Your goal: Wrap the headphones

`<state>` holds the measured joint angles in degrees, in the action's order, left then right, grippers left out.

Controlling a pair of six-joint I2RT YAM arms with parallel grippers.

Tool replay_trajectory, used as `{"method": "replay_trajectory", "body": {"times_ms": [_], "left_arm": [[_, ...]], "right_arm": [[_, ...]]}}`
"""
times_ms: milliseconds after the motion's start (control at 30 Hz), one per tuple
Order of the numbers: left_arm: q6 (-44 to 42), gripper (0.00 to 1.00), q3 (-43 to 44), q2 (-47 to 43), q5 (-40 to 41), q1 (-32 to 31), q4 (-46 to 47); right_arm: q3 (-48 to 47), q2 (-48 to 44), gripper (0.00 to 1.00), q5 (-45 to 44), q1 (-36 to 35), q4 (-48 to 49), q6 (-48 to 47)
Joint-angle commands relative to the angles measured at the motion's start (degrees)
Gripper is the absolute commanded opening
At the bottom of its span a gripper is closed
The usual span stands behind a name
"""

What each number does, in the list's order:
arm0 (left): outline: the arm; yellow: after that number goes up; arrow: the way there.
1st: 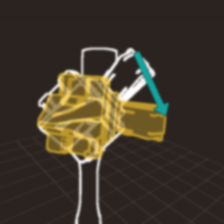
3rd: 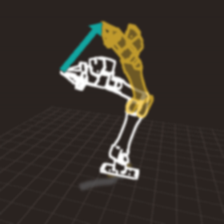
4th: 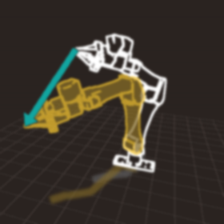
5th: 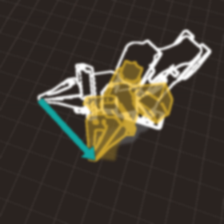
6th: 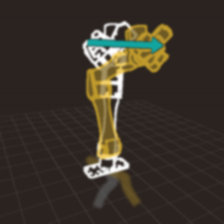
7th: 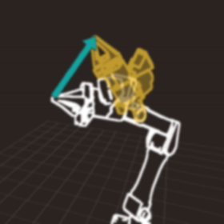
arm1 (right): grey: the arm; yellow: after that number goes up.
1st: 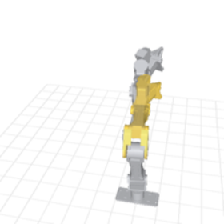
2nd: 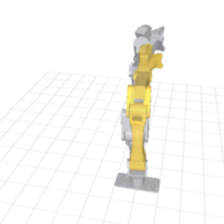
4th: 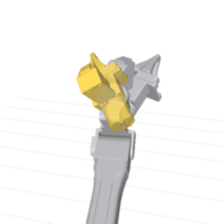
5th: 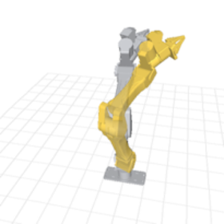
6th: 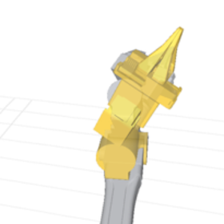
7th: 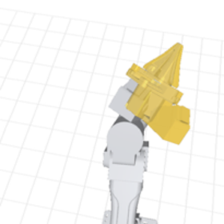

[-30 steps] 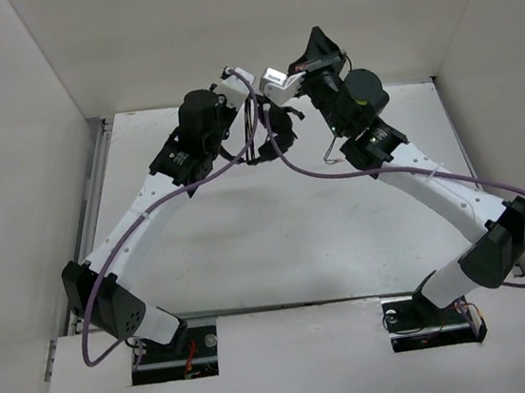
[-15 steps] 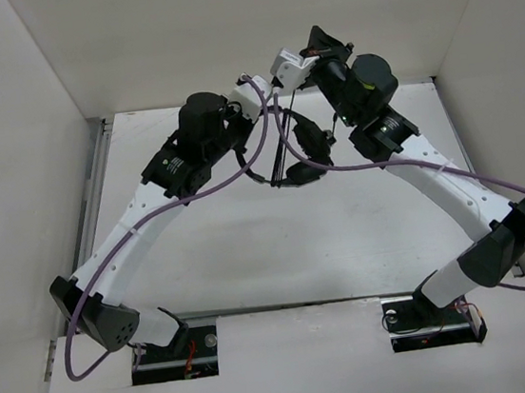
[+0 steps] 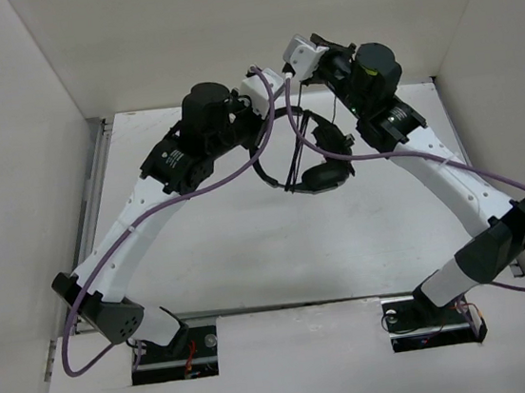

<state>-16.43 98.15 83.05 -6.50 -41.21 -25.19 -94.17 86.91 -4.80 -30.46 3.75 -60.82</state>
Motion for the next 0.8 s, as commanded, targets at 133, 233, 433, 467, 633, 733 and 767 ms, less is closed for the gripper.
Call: {"method": "replay_trajectory", "body": {"times_ms": [133, 233, 433, 467, 633, 733, 767], "left_arm": [[2.5, 0.0, 8.7, -0.6, -7.9, -1.9, -1.1], [2.6, 0.0, 10.4, -0.3, -8.0, -1.6, -1.4], [2.5, 0.0, 10.0, -0.4, -8.2, -0.9, -1.4], [2.5, 0.0, 9.7, -0.5, -8.2, -0.8, -1.4], [2.8, 0.0, 9.3, -0.6, -8.5, -0.4, -1.2], [3.0, 0.0, 10.6, -0.5, -8.8, -0.4, -1.4], [3.0, 0.0, 10.8, -0.5, -8.9, -0.4, -1.5]], "right_arm": [[-2.2, 1.8, 0.0, 5.7, 5.4, -3.7, 11.1], [-1.8, 2.0, 0.0, 6.8, 6.6, -3.7, 14.6], [-1.9, 1.4, 0.0, 7.1, 8.0, -2.4, 16.7], [-2.1, 1.3, 0.0, 7.1, 8.4, -2.1, 17.3], [-1.3, 0.7, 0.0, 7.3, 9.8, -1.6, 18.7], [0.9, 0.5, 0.0, 7.8, 10.9, -0.7, 19.4], [1.2, 0.4, 0.0, 7.9, 11.0, -0.5, 19.7]]}}
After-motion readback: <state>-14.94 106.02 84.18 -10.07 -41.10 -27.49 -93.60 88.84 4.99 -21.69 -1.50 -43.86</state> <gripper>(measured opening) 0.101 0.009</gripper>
